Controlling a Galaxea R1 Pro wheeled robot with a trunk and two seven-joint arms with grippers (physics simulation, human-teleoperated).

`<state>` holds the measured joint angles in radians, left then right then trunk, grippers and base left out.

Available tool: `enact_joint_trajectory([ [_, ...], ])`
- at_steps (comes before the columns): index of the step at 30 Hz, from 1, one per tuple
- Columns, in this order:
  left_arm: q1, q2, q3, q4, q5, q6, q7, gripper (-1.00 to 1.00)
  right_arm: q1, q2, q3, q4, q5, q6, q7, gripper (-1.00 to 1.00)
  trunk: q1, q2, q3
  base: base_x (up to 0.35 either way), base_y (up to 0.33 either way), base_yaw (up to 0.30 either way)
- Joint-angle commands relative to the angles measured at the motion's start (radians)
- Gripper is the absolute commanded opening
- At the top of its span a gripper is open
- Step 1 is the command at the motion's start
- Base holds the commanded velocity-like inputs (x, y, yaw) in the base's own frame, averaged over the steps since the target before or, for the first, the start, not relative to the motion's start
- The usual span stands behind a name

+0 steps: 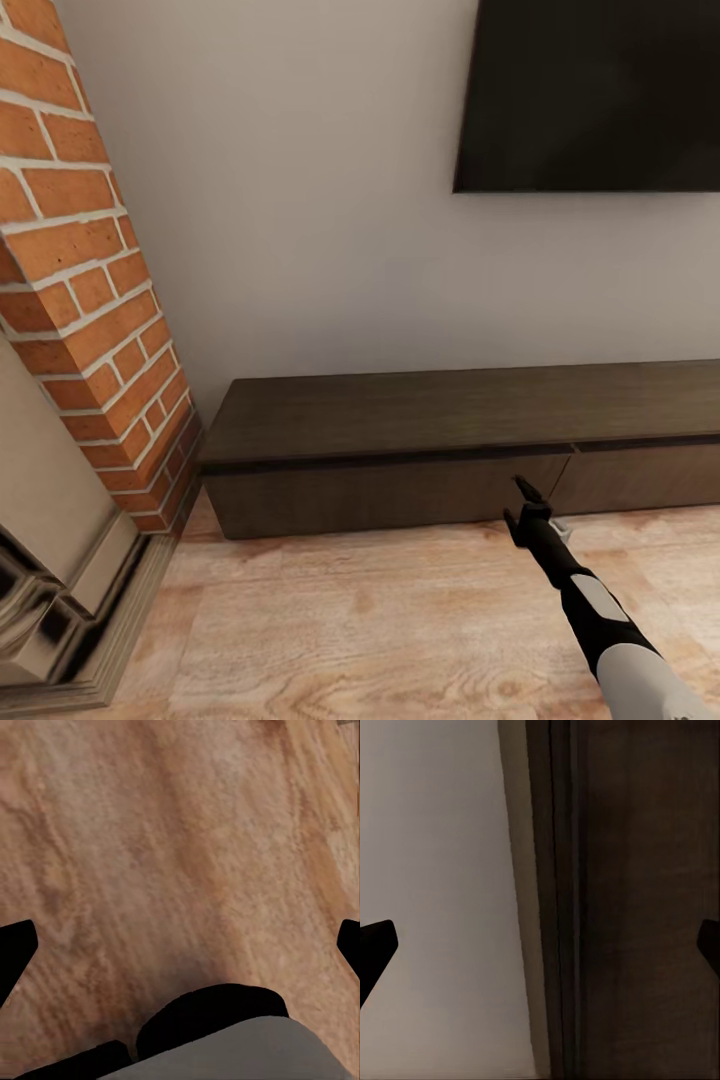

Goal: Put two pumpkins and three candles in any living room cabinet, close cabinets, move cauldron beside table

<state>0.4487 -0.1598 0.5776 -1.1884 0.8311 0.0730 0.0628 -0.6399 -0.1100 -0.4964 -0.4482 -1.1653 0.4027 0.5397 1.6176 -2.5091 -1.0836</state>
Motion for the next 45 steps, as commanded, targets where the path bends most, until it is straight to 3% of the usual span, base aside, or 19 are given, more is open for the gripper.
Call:
enact_joint_trajectory([
  [1,0.000,-0.001,0.000,0.006,-0.016,-0.009,-0.014,1.00,0.000,0.001,0.000,0.000,0.000,0.003,-0.009,1.00,0.000,0.000,0.000,0.000,0.000,0.000],
  [3,0.001,-0.002,-0.006,0.016,-0.062,-0.034,-0.067,1.00,0.000,0.001,0.000,-0.004,0.000,0.011,-0.030,1.00,0.000,0.000,0.000,0.000,0.000,0.000],
  [6,0.001,-0.002,-0.013,0.013,-0.073,-0.041,-0.080,1.00,0.001,0.003,0.000,-0.020,0.000,0.013,-0.035,1.00,0.000,0.000,0.000,0.000,0.000,0.000],
  [12,0.001,-0.001,-0.066,0.001,-0.084,-0.055,-0.089,1.00,0.007,0.009,0.001,-0.075,-0.005,0.014,-0.041,1.00,0.000,0.000,0.000,0.000,0.000,0.000],
  [15,-0.001,0.005,-0.117,-0.039,-0.099,-0.059,-0.084,1.00,0.008,0.011,0.002,-0.090,-0.006,0.010,-0.038,1.00,0.000,0.000,0.000,0.000,0.000,0.000],
  [17,-0.004,0.012,-0.199,-0.104,-0.159,-0.052,-0.042,1.00,0.009,0.012,0.002,-0.097,-0.007,0.009,-0.037,1.00,0.000,0.000,0.000,0.000,0.000,0.000],
  [19,-0.006,0.014,-0.227,-0.150,-0.187,-0.038,0.000,1.00,0.009,0.012,0.003,-0.098,-0.008,0.009,-0.038,1.00,0.000,0.000,0.000,0.000,0.000,0.000],
  [20,-0.010,0.016,-0.293,-0.242,-0.237,0.011,0.086,1.00,0.009,0.013,0.002,-0.099,-0.007,0.008,-0.039,1.00,0.000,0.000,0.000,0.000,0.000,0.000],
  [23,-0.015,0.019,-0.348,-0.326,-0.272,0.046,0.156,1.00,0.009,0.013,0.002,-0.100,-0.008,0.008,-0.039,1.00,0.000,0.000,0.000,0.000,0.000,0.000],
  [26,-0.068,0.042,-0.392,-0.396,-0.299,0.074,0.221,1.00,0.010,0.013,0.003,-0.100,-0.007,0.007,-0.040,1.00,0.000,0.000,0.000,0.000,0.000,0.000],
  [34,-0.175,0.085,-0.399,-0.419,-0.308,0.129,0.243,1.00,0.011,0.017,0.000,-0.092,-0.002,0.004,-0.040,1.00,0.000,0.000,0.000,0.000,0.000,0.000],
  [35,-0.228,0.094,-0.397,-0.421,-0.308,0.182,0.244,1.00,0.011,0.017,0.000,-0.089,0.000,-0.001,-0.039,1.00,0.000,0.000,0.000,0.000,0.000,0.000],
  [38,-0.298,0.099,-0.396,-0.421,-0.308,0.267,0.245,1.00,0.012,0.018,0.000,-0.087,0.001,-0.018,-0.037,1.00,0.000,0.000,0.000,0.000,0.000,0.000],
  [39,-0.348,0.099,-0.396,-0.422,-0.308,0.323,0.245,1.00,0.012,0.018,0.000,-0.086,0.001,-0.036,-0.035,1.00,0.000,0.000,0.000,0.000,0.000,0.000],
  [45,-0.500,0.091,-0.403,-0.422,-0.306,0.494,0.266,1.00,0.013,0.023,-0.001,-0.082,0.000,-0.067,-0.029,1.00,0.000,0.000,0.000,0.000,0.000,0.000],
])
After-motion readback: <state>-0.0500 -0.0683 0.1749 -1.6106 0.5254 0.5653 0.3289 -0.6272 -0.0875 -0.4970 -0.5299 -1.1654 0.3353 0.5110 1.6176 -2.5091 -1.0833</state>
